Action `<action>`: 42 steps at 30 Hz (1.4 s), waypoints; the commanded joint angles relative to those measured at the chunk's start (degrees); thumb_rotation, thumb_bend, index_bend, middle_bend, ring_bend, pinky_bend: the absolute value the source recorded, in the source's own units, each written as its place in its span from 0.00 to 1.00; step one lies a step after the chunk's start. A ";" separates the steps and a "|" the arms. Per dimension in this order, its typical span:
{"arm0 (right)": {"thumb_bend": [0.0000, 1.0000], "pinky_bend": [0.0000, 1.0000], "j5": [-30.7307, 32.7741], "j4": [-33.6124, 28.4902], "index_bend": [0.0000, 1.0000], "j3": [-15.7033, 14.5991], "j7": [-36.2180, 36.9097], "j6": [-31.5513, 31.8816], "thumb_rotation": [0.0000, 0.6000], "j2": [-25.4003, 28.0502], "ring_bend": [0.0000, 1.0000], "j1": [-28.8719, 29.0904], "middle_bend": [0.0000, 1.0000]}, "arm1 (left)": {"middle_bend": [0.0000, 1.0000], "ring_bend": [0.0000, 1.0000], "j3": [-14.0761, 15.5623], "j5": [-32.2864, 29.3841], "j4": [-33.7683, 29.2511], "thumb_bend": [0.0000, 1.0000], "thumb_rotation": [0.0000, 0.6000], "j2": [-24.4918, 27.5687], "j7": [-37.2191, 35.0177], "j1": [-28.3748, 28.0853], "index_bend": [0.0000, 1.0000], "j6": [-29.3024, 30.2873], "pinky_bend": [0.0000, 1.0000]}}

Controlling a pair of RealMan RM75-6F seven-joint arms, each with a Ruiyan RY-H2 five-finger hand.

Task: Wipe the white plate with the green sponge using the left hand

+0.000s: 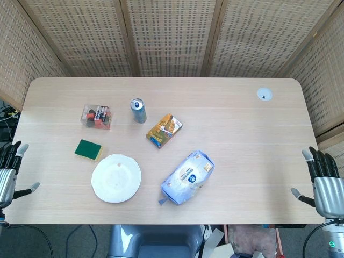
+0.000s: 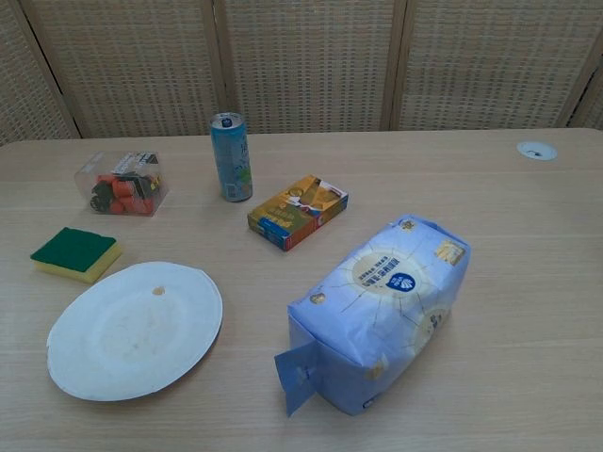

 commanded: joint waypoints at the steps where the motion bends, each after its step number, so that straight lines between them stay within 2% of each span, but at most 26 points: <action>1: 0.00 0.00 -0.22 -0.03 0.00 -0.04 -0.04 0.01 1.00 -0.01 0.00 0.07 0.00 | 0.00 0.00 0.05 0.20 0.10 0.00 1.00 0.03 0.03 0.09 0.00 0.22 0.00; 6: 0.00 0.00 0.09 -0.06 0.00 0.06 0.05 -0.51 1.00 0.06 0.00 0.27 0.00 | 0.00 0.00 -0.09 -0.15 0.80 0.00 1.00 -0.08 -0.35 -0.66 0.00 -1.24 0.00; 10: 0.00 0.00 0.81 -0.47 0.00 0.66 0.22 -0.82 1.00 0.27 0.00 0.55 0.00 | 0.00 0.00 -1.23 -1.07 3.65 0.00 1.00 -0.85 -1.34 -4.30 0.00 -6.71 0.00; 16: 0.00 0.00 3.72 -0.71 0.00 2.08 -0.36 -2.48 1.00 0.29 0.00 1.30 0.00 | 0.00 0.00 -2.45 0.34 16.49 0.00 1.00 -4.85 -5.38 -16.32 0.00 -23.08 0.00; 19: 0.00 0.00 5.26 -0.35 0.00 2.61 -1.04 -3.57 1.00 0.07 0.00 1.72 0.00 | 0.00 0.00 -2.05 1.83 23.72 0.00 1.00 -8.52 -9.68 -20.24 0.00 -27.37 0.00; 22: 0.00 0.00 6.75 0.12 0.00 3.15 -1.81 -4.41 1.00 -0.30 0.00 2.07 0.00 | 0.00 0.00 -1.11 3.45 31.13 0.00 1.00 -12.65 -13.93 -23.37 0.01 -30.41 0.04; 26: 0.00 0.00 8.25 0.73 0.00 3.53 -2.60 -5.24 1.00 -0.74 0.00 2.33 0.00 | 0.05 0.00 0.56 5.33 39.16 0.00 1.00 -17.37 -19.81 -26.15 0.12 -32.78 0.10; 29: 0.00 0.00 9.43 1.23 0.00 3.82 -2.83 -5.79 1.00 -1.01 0.00 2.41 0.00 | 0.10 0.03 1.74 6.39 42.94 0.00 1.00 -19.97 -22.20 -27.56 0.16 -33.86 0.15; 33: 0.00 0.00 10.71 1.92 0.00 4.17 -2.86 -6.56 1.00 -1.27 0.00 2.60 0.00 | 0.13 0.07 2.97 7.25 46.34 0.00 1.00 -22.32 -23.94 -29.24 0.19 -35.18 0.21; 42: 0.00 0.00 12.15 2.90 0.00 4.59 -2.75 -7.60 1.00 -1.60 0.00 2.96 0.00 | 0.15 0.15 3.98 6.92 51.22 0.00 1.00 -25.98 -24.27 -31.15 0.26 -37.18 0.22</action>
